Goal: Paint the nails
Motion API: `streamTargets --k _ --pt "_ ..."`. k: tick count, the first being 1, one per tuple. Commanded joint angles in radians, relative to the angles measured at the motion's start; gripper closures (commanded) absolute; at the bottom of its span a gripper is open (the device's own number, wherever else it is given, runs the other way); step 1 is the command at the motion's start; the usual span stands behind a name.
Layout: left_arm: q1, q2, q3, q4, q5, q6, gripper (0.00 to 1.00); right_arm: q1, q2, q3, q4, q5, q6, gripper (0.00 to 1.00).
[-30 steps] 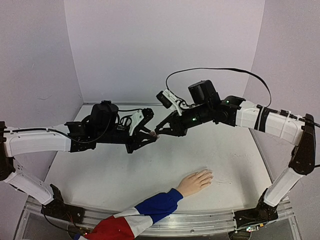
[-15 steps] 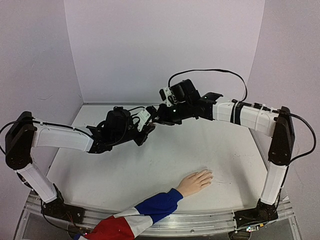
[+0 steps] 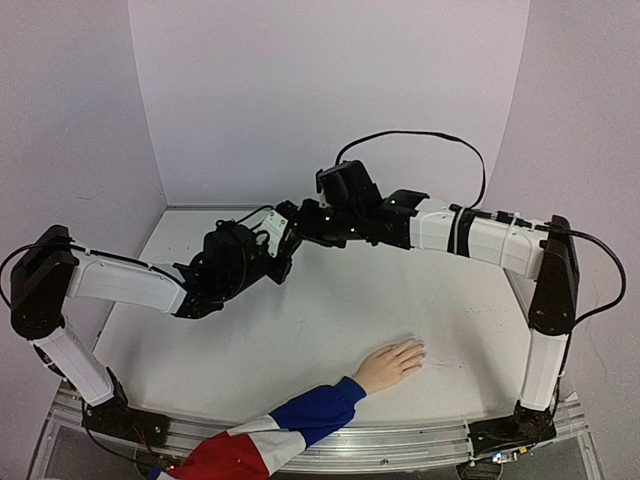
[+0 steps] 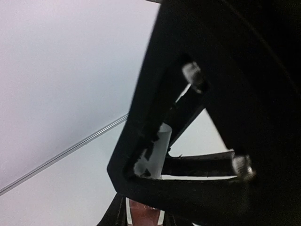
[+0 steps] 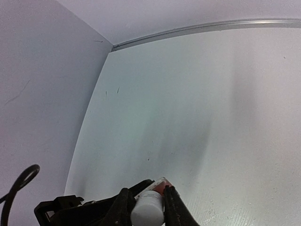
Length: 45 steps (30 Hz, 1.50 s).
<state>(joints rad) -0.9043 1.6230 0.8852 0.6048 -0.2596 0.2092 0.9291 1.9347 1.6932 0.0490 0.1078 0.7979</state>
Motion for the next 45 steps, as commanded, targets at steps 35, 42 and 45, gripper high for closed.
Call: streamTargets --k 35,42,45 --pt "0.128 -0.357 0.062 -0.38 1.127 -0.482 1.0 -0.155 -0.426 -0.336 0.16 -0.917 -0.63 0.3" --pt "0.128 -0.347 0.08 -0.38 1.177 -0.486 1.0 -0.155 -0.375 -0.312 0.235 -1.07 -0.603 0.42" --pt "0.128 -0.339 0.085 -0.38 1.187 -0.49 1.0 -0.154 -0.359 -0.305 0.257 -1.09 -0.59 0.46"
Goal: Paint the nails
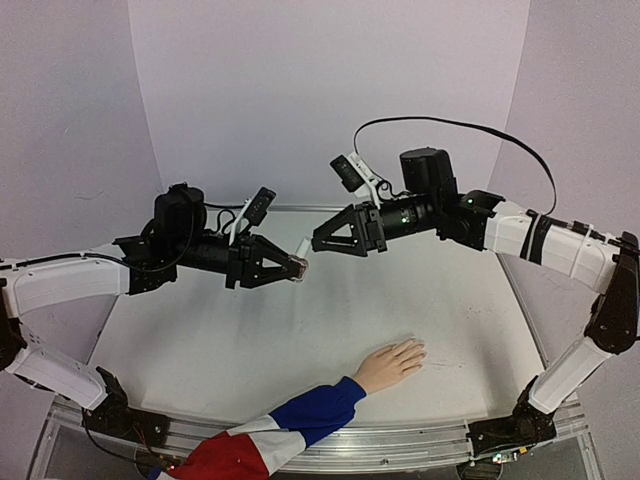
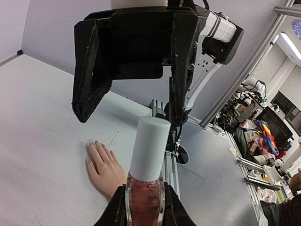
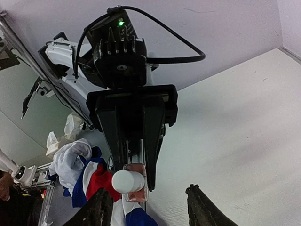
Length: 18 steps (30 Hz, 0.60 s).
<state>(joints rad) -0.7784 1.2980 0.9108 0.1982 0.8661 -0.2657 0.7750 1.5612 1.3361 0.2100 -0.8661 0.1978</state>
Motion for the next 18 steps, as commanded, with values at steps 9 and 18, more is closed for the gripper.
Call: streamTargets --k 9,18 --pt "0.002 -0.014 0.064 0.026 0.059 -0.021 1.0 0.025 0.046 0.063 0.143 -0.185 0.033 0.54" --pt "0.002 -0.003 0.072 0.027 0.069 -0.025 1.0 0.04 0.065 0.075 0.158 -0.181 0.035 0.71"
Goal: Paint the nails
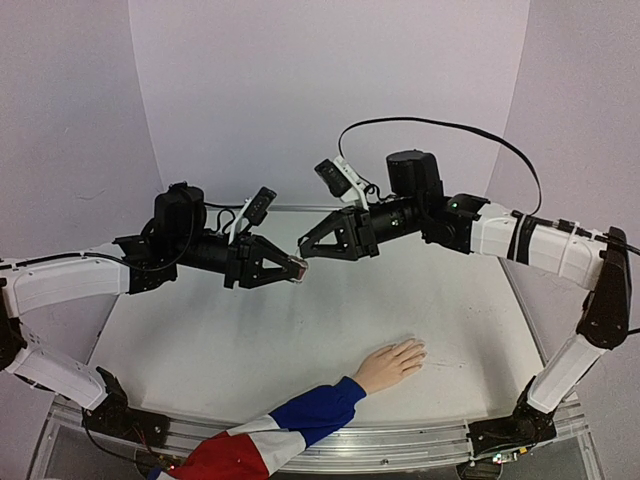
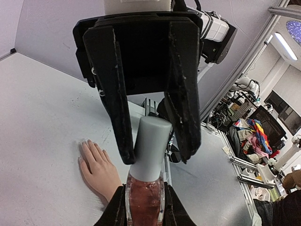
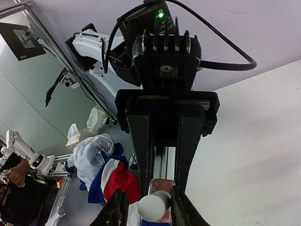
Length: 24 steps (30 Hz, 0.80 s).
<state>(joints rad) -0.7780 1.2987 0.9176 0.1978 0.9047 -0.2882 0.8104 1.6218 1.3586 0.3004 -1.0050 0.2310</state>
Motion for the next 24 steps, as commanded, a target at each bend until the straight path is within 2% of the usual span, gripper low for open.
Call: streamTargets --k 1,8,12,19,24 --pt "0.002 -0.004 0.063 0.027 0.031 -0.002 1.0 0.004 0.005 0.052 0.071 -0.043 0.003 0.72" --pt "0.003 -0.008 0.066 0.027 0.019 0.0 1.0 0.013 0.022 0.049 0.085 -0.063 0.007 0.85" --pt "0.002 -0.021 0.068 0.026 -0.01 0.006 1.0 0.021 0.033 0.045 0.092 -0.073 0.011 1.0" --pt "0.002 -0.07 0.067 0.039 -0.179 0.028 1.0 0.04 0.046 0.007 0.117 -0.041 0.017 1.0" --pt "0.002 -0.099 0.026 0.17 -0.344 0.036 1.0 0.044 0.074 -0.042 0.221 0.03 0.096 1.0"
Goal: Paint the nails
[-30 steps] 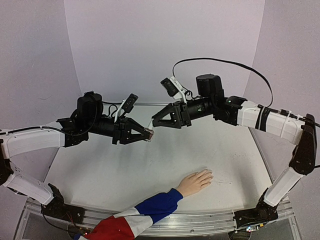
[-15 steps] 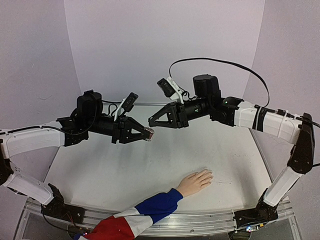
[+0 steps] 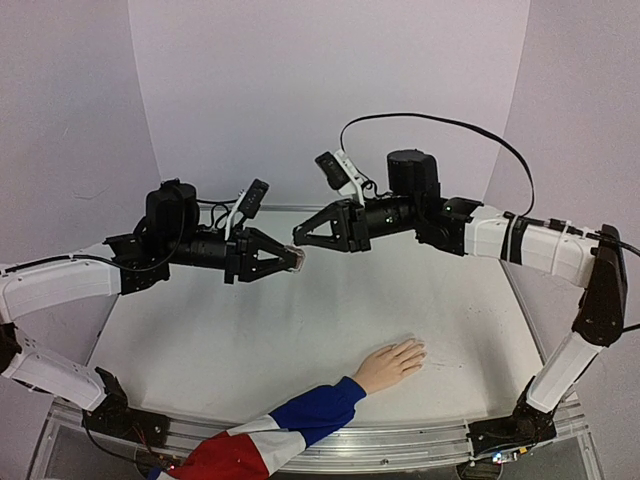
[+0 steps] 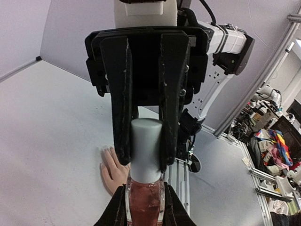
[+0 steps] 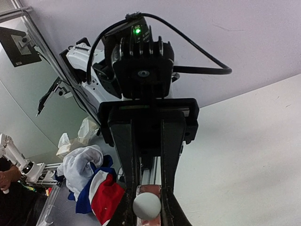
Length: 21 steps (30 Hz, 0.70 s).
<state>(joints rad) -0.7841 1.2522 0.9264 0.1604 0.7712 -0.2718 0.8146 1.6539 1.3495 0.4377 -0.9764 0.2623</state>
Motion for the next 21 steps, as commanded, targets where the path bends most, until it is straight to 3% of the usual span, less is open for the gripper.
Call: streamTargets --k 1,7,12,21 --pt "0.008 -0.049 0.02 0.224 -0.237 0.021 1.0 0.042 0.055 -0.031 0.088 0.018 0.077 1.0" --pt "0.008 0.005 0.041 0.308 -0.389 0.121 1.0 0.055 0.136 -0.011 0.072 0.191 0.16 1.0" --pt "0.006 0.117 0.064 0.434 -0.526 0.222 1.0 0.098 0.203 0.061 -0.062 0.383 0.175 1.0" --pt "-0.019 0.331 0.182 0.649 -0.833 0.282 1.0 0.249 0.287 0.14 -0.208 1.158 0.477 1.0"
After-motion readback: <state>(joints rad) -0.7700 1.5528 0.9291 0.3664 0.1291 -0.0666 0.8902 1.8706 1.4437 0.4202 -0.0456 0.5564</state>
